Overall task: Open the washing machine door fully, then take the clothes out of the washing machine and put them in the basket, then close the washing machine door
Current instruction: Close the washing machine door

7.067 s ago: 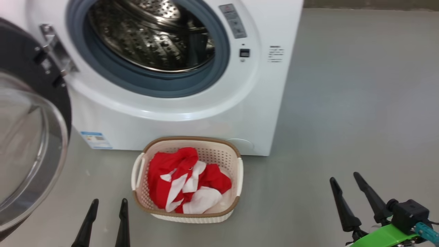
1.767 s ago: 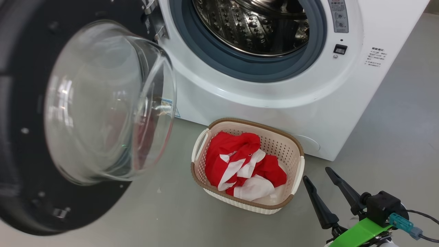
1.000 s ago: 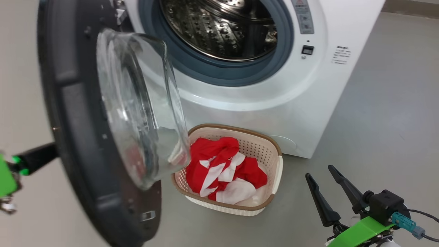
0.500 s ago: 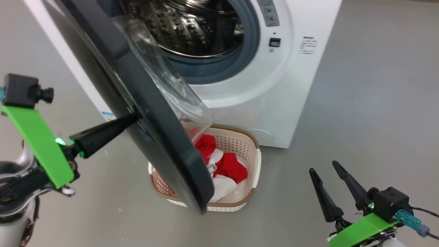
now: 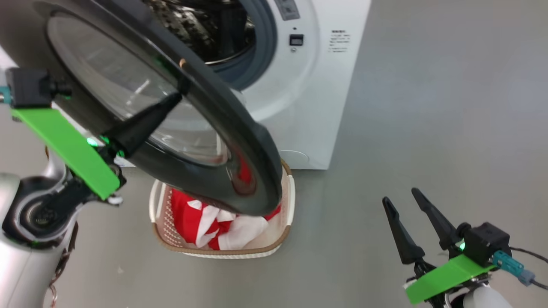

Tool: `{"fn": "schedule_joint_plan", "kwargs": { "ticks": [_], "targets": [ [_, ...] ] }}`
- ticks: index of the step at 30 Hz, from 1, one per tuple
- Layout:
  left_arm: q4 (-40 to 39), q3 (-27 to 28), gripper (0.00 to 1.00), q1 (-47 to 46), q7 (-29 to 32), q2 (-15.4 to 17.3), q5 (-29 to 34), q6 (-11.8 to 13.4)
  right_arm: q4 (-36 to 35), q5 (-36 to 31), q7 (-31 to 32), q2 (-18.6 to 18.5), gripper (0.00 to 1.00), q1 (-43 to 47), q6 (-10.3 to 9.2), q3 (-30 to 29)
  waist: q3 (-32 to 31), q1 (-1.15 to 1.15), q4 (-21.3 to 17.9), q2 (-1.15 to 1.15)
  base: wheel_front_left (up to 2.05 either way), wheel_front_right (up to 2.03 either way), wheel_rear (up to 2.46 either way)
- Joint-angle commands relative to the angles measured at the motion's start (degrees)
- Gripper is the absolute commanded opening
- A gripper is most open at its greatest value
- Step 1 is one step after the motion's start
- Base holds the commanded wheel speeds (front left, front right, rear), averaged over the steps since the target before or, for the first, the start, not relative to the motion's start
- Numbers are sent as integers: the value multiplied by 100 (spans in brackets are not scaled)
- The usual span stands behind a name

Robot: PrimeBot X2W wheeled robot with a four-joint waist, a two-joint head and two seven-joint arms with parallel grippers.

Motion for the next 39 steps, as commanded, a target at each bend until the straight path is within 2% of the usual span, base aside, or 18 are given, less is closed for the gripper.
{"fn": "schedule_joint_plan", "kwargs": {
  "ticks": [1,10,20,31,39],
  "targets": [
    [-99,219,0,-324,-95,217,67,-39,-165,-29,-37,-28,100,-215,35,69,144,0,-169,0,0,0,0],
    [480,-78,0,-891,-1045,443,107,-40,-189,-16,-37,98,100,-403,35,37,479,0,-642,0,0,0,0],
    [987,-395,0,-1377,-1681,735,49,-40,-203,1,-37,272,100,-550,35,4,776,0,-1078,0,0,0,0],
    [1537,-650,0,-1822,-2290,906,-6,-40,-201,1,-37,372,100,-648,35,-43,885,0,-1271,0,0,0,0],
    [1633,-941,0,-1840,-2376,1019,-247,-40,-207,-17,-37,389,100,-654,35,-118,868,0,-1190,0,0,0,0]
  ]
}}
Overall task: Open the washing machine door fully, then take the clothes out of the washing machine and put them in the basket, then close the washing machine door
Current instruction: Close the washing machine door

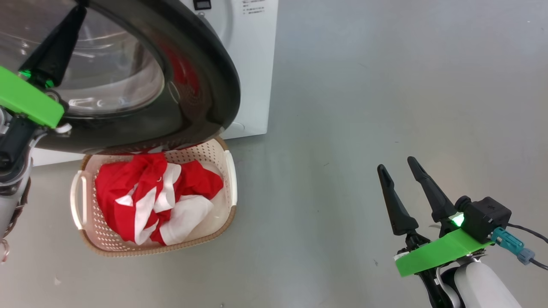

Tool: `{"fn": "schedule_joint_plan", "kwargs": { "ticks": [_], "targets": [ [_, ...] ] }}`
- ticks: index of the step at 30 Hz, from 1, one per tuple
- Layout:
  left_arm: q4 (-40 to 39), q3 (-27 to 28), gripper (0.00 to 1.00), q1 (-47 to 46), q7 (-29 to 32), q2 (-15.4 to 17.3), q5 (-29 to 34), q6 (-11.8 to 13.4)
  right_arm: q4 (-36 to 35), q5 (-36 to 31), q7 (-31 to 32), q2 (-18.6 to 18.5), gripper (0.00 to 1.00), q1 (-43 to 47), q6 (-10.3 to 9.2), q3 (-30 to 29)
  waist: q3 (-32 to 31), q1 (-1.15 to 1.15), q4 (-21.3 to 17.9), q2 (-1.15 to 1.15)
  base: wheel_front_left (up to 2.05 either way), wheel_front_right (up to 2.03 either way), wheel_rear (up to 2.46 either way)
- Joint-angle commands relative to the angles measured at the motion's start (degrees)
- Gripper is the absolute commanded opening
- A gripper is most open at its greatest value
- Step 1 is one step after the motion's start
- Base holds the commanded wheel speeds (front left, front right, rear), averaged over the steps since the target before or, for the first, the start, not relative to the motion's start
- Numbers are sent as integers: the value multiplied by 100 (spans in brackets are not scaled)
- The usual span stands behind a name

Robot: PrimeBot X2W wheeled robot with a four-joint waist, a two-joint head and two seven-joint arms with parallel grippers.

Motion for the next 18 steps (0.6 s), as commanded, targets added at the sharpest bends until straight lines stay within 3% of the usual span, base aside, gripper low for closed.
{"fn": "schedule_joint_plan", "kwargs": {
  "ticks": [1,11,18],
  "targets": [
    [-122,154,0,-171,-47,396,-86,-38,-143,-19,-37,-14,100,-107,35,73,-13,0,45,0,0,0,0],
    [-340,-95,0,463,-448,627,-209,-38,-133,-26,-37,-119,100,-59,35,51,-175,0,264,0,0,0,0],
    [-489,-131,0,1225,-1050,654,-423,-38,-138,-50,-37,-232,100,97,35,10,-390,0,460,0,0,0,0]
  ]
}}
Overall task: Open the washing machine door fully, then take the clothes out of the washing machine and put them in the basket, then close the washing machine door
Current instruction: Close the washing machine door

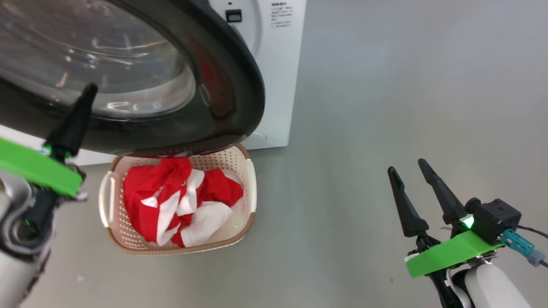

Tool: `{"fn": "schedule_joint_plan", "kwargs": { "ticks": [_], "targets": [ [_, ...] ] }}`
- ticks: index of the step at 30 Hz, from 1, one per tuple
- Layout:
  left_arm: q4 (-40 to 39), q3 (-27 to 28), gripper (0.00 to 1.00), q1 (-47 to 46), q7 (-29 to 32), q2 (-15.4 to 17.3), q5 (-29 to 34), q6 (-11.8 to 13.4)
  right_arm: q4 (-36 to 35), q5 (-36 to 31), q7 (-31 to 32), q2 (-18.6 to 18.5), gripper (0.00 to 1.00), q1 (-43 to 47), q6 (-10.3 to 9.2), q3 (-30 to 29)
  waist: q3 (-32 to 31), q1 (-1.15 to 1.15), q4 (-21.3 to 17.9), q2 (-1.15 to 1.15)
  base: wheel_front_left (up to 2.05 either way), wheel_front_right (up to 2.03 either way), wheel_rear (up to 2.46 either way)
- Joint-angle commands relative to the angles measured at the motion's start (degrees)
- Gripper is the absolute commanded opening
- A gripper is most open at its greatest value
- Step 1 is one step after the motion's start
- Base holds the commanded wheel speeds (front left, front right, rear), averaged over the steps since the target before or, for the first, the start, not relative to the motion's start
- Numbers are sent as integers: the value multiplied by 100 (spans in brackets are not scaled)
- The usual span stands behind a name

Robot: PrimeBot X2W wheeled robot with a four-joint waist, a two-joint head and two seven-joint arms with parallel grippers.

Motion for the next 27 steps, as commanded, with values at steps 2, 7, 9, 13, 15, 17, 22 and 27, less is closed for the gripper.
{"fn": "schedule_joint_plan", "kwargs": {
  "ticks": [2,7,9,13,15,17,22,27],
  "targets": [
    [-123,229,2,150,-221,283,-133,-37,-139,-51,-37,-85,100,69,35,85,-121,0,145,0,0,0,0],
    [-104,270,20,677,-519,242,-243,-37,-134,-47,-37,-115,100,131,35,64,-222,0,251,0,0,0,0],
    [-73,236,32,902,-594,248,-164,-37,-138,-40,-37,-123,100,169,35,36,-269,0,289,0,0,0,0],
    [-36,323,45,1347,-702,126,-120,-37,-143,-43,-37,-133,100,286,35,-21,-379,0,358,0,0,0,0],
    [-10,370,49,1582,-725,59,-41,-37,-139,-42,-37,-144,100,364,35,-45,-447,0,388,0,0,0,0],
    [29,431,53,1814,-736,-12,66,-37,-136,-40,-37,-165,100,448,35,-58,-511,0,406,0,0,0,0],
    [96,913,78,2331,-741,-301,455,-37,-129,-28,-37,-244,100,652,35,-123,-628,0,433,0,0,0,0],
    [128,1268,100,2807,-742,-578,997,-37,-127,-24,-37,-285,100,834,35,-214,-724,0,418,0,0,0,0]
  ]
}}
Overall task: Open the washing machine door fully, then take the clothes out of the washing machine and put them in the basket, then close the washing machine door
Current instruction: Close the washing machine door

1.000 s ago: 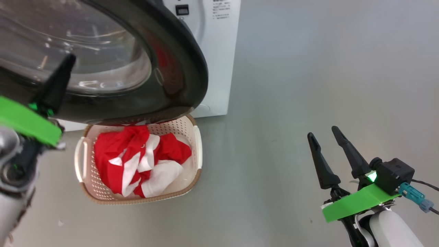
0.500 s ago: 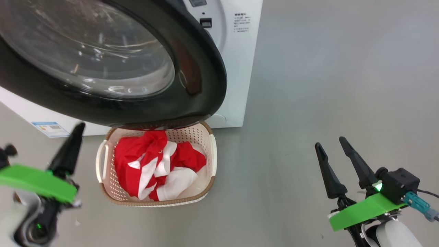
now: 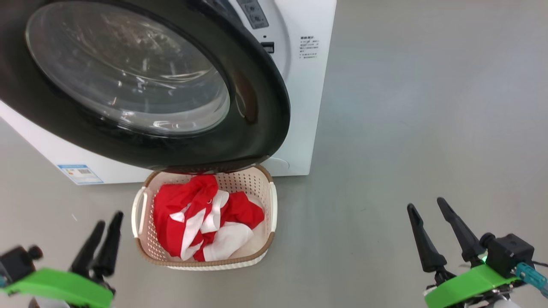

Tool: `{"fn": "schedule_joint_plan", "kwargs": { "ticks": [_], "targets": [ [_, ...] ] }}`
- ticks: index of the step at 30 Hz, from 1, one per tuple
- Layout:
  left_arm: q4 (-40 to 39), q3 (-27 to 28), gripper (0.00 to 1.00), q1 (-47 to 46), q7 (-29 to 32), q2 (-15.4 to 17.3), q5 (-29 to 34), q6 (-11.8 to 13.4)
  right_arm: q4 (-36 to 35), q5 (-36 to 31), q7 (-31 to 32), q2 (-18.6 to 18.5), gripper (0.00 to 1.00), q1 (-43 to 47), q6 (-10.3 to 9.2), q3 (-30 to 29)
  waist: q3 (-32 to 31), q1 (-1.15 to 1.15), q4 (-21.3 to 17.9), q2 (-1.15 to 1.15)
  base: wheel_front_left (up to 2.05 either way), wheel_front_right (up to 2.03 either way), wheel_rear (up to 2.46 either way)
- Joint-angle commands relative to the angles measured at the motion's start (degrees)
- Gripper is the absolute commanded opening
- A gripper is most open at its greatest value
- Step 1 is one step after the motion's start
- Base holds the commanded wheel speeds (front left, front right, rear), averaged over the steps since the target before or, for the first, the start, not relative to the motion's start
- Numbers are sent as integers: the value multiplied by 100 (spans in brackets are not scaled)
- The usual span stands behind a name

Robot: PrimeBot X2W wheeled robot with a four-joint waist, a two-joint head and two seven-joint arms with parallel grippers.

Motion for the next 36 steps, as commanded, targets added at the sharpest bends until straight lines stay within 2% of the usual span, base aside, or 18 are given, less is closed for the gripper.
{"fn": "schedule_joint_plan", "kwargs": {
  "ticks": [1,11,24,36],
  "targets": [
    [-50,322,100,56,-69,144,206,-33,-128,13,-37,-103,100,60,35,44,-54,0,-12,0,0,0,0],
    [40,854,100,776,-69,-421,1263,-33,-119,25,-37,-104,100,344,35,-91,-245,0,-116,0,0,0,0],
    [-201,1973,100,1590,-70,-1272,3709,-33,-128,34,-37,-110,100,549,35,-215,-449,0,-319,0,0,0,0],
    [-837,2785,100,1933,-70,-1963,5337,-33,-158,40,-37,-101,100,641,35,-315,-557,0,-449,0,0,0,0]
  ]
}}
